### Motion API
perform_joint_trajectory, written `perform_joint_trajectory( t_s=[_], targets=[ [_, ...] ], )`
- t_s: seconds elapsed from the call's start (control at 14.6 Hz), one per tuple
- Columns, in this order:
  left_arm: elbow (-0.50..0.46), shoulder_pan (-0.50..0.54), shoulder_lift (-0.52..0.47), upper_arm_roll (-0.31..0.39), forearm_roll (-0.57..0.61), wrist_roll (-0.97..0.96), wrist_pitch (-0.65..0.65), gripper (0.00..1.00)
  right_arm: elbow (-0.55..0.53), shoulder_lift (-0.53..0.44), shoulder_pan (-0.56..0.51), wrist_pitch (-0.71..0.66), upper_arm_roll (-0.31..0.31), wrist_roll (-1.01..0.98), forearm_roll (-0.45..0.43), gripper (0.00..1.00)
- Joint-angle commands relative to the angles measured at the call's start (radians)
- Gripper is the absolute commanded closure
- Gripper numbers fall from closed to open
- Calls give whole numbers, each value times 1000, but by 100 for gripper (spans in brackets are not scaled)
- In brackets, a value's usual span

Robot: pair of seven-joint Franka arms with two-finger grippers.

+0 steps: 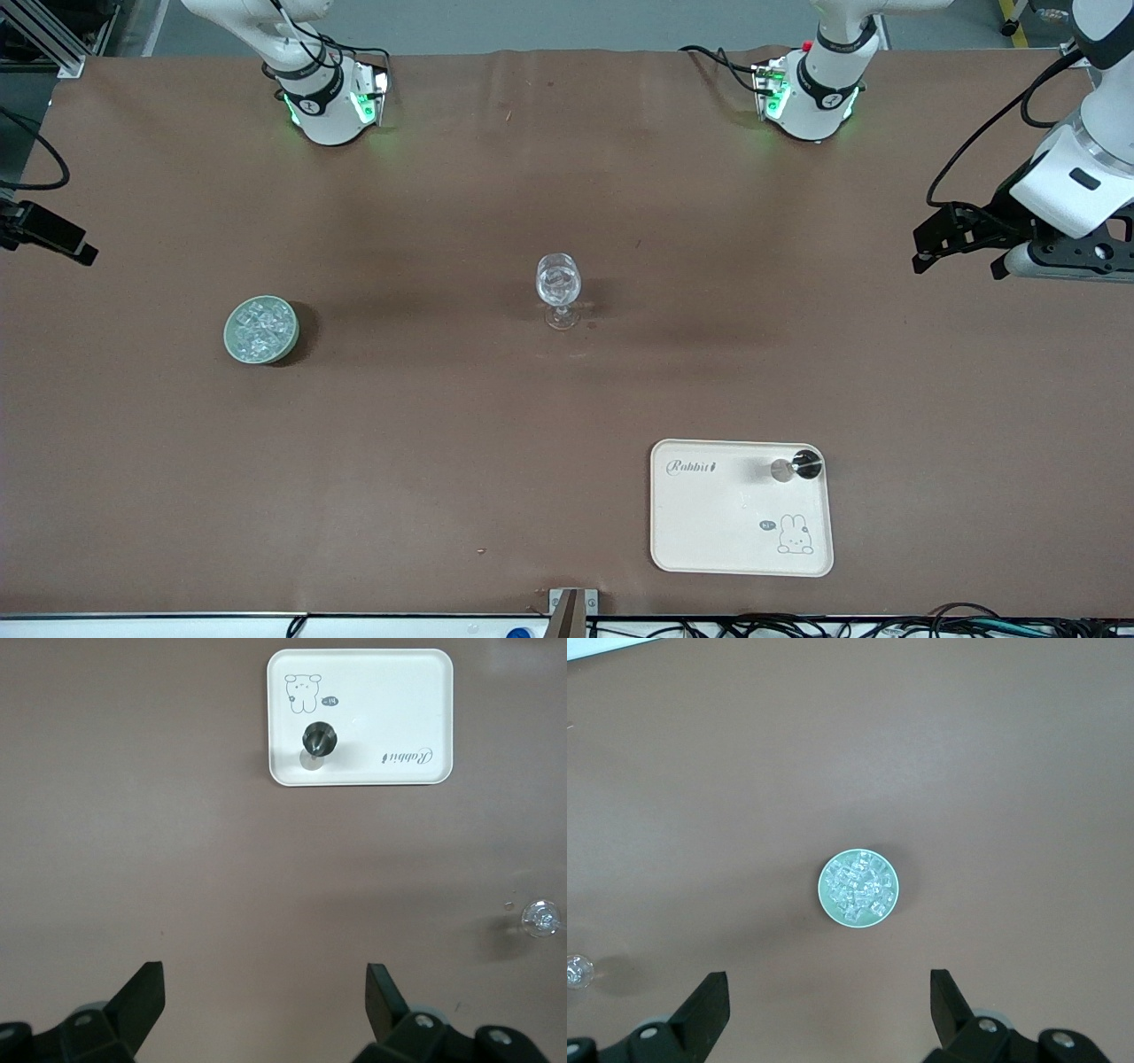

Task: Pour wine and add ice with both arms

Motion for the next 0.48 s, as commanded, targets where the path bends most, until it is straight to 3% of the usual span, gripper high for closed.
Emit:
perform_joint_trajectory(
  t_s=[0.0,0.41],
  targets=[
    [27,11,15,-4,21,-11,-24,0,-37,-33,-18,11,8,-16,22,0],
    [24,25,15,-4,21,-15,-26,0,-37,-33,-16,3,8,-17,22,0]
  ],
)
